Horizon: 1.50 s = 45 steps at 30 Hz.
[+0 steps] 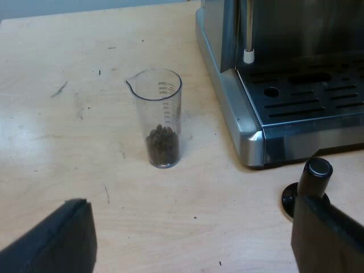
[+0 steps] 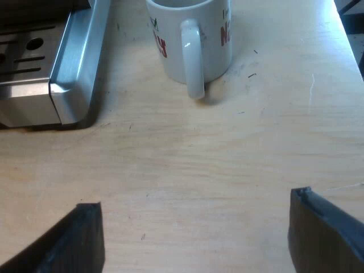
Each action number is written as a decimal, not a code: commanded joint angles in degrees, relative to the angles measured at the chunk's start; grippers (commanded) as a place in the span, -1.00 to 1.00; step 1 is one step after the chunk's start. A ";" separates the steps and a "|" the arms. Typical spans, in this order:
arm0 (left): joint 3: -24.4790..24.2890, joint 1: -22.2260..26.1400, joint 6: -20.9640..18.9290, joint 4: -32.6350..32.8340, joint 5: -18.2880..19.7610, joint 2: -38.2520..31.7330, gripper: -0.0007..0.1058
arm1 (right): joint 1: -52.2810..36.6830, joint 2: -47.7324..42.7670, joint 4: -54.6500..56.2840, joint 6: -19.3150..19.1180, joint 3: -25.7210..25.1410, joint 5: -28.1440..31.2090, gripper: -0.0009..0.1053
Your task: Pour the beans into the coffee machine
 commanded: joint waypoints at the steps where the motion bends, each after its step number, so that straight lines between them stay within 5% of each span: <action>1: -0.13 -0.18 -0.31 -0.18 -0.49 -2.16 0.36 | -0.31 -2.65 0.04 0.14 -0.16 -0.09 0.30; 25: -4.38 -0.18 -1.63 -1.08 2.13 -0.04 0.36 | -0.31 1.22 -4.80 -0.29 -4.11 -6.55 0.30; 39: -5.86 -0.18 -1.88 -8.51 2.13 10.55 0.36 | -0.31 12.22 -6.35 -5.59 -14.06 -18.97 0.30; 41: -5.86 -0.18 -4.48 -10.98 2.13 12.68 0.36 | 0.22 14.95 -9.34 -7.18 -15.06 -27.58 0.30; 45: -5.86 -0.18 -7.18 -15.20 2.13 15.28 0.36 | 1.83 17.29 -12.78 -7.17 -15.04 -31.40 0.30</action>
